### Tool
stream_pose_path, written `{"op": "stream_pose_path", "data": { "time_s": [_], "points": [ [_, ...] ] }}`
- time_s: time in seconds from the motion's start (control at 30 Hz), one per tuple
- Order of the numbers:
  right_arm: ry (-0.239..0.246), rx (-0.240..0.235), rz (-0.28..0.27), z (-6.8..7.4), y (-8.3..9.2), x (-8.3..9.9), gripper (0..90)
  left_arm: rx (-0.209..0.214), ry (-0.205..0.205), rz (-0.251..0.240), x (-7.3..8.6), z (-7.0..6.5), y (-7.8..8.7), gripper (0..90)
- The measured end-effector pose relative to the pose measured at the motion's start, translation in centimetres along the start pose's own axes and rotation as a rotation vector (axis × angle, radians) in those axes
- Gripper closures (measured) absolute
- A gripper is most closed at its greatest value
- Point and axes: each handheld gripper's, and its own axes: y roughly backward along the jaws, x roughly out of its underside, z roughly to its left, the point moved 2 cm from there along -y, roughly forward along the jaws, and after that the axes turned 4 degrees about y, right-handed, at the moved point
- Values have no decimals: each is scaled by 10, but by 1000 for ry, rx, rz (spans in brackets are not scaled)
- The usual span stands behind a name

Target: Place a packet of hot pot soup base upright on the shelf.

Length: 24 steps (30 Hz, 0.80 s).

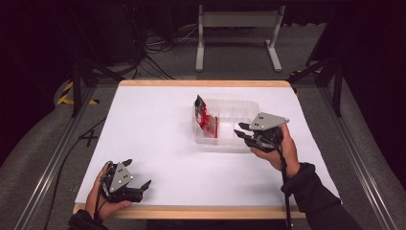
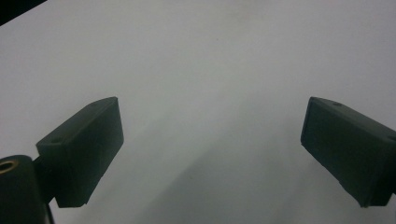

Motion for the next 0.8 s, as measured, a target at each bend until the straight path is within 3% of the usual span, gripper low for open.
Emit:
{"op": "stream_pose_path", "data": {
  "time_s": [0.37,0.6,0.8],
  "points": [
    [52,-7,29,9,18,30,617,0,4,6,0,-1,-1,64],
    [38,-16,8,14,29,52,516,1,4,6,0,-1,-1,64],
    [54,8,21,18,36,71,431,0,3,7,0,-1,-1,65]
  ]
}}
